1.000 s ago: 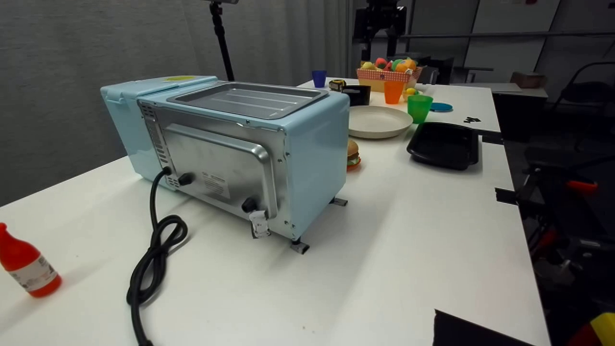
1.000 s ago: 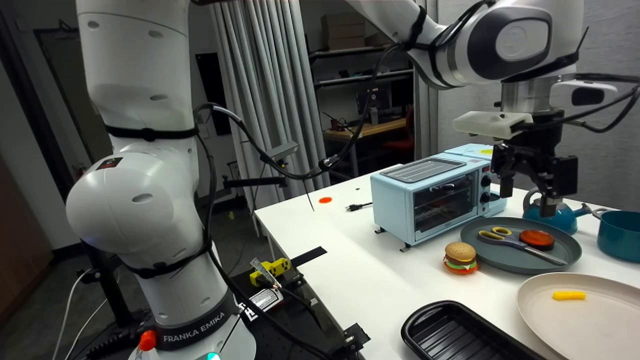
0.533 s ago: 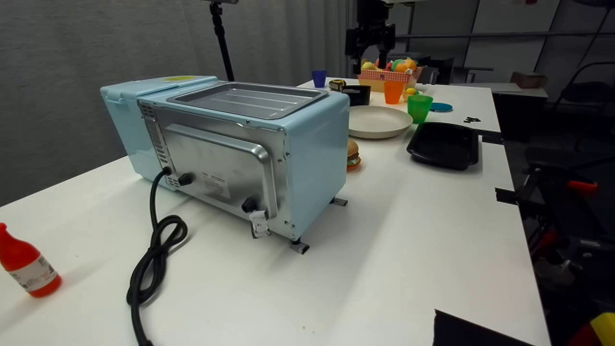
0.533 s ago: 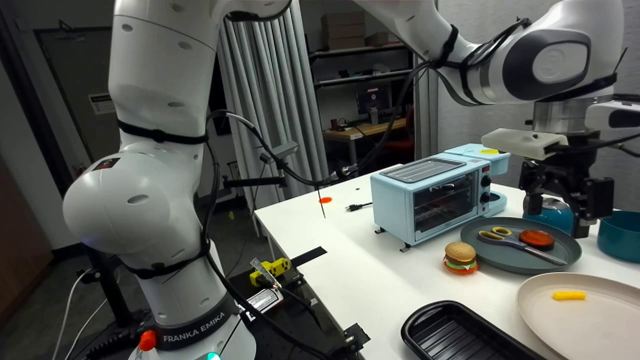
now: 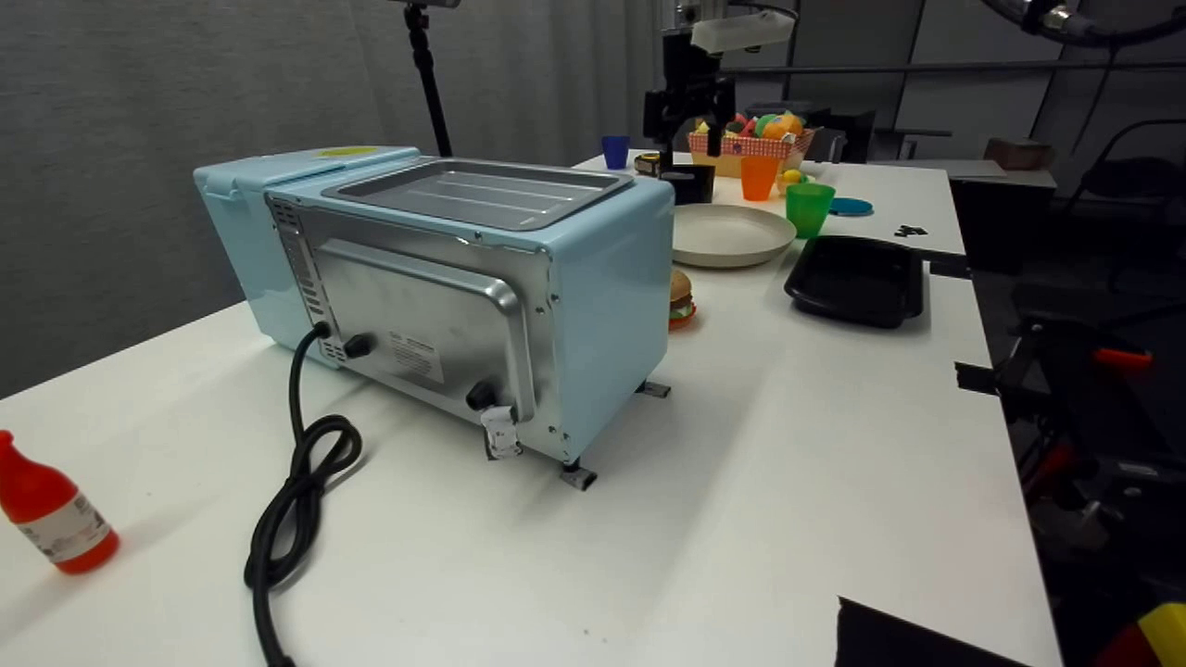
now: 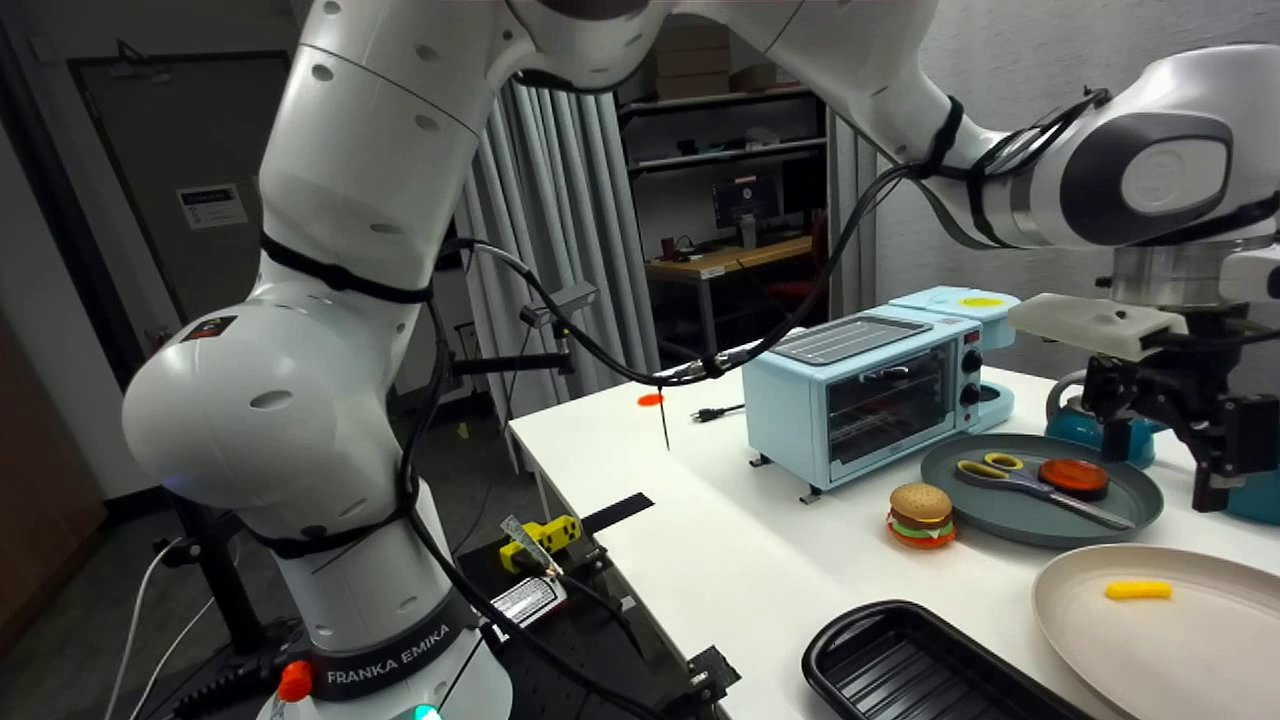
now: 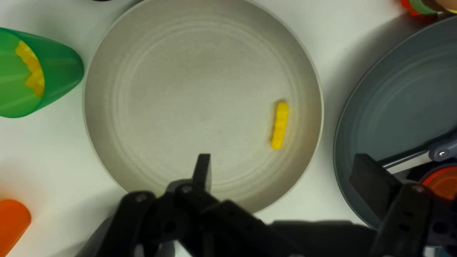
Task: Remove the chip from the plate and put it in the green cup.
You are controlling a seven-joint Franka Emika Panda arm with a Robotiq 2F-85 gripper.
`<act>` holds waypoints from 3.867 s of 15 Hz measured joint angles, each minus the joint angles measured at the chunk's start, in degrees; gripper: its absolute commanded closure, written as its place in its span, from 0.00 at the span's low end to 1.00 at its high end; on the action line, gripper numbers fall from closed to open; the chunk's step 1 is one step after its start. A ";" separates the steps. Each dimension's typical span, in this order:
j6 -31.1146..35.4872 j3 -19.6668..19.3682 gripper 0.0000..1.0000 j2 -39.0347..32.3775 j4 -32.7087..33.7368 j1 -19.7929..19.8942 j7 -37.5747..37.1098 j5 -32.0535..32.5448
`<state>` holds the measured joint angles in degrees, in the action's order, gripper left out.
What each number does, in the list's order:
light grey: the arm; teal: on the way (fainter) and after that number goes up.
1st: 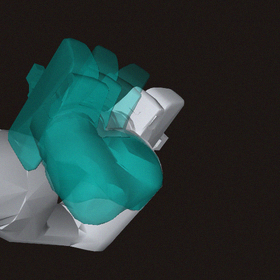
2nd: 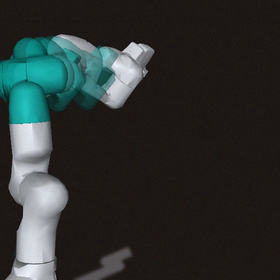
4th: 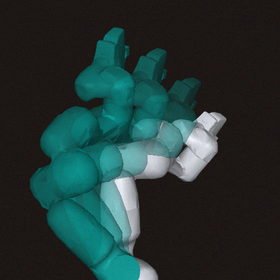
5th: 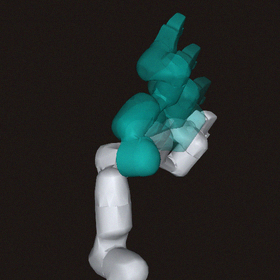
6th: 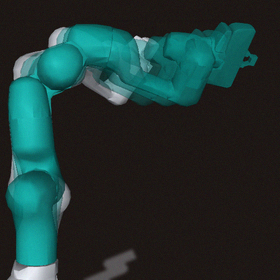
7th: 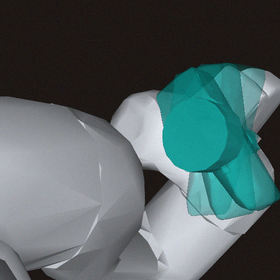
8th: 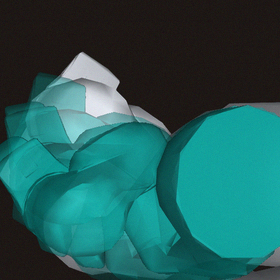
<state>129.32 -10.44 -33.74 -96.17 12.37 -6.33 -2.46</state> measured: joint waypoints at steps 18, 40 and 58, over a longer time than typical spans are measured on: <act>0.05 0.00 0.00 -7.89 3.45 1.09 -0.85 -0.02; 0.13 0.19 0.00 -17.22 12.40 1.15 -0.86 -0.52; 0.13 0.22 0.90 -18.72 13.16 1.94 -0.86 -1.48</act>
<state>129.45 -10.23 -52.46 -83.01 14.31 -7.18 -3.95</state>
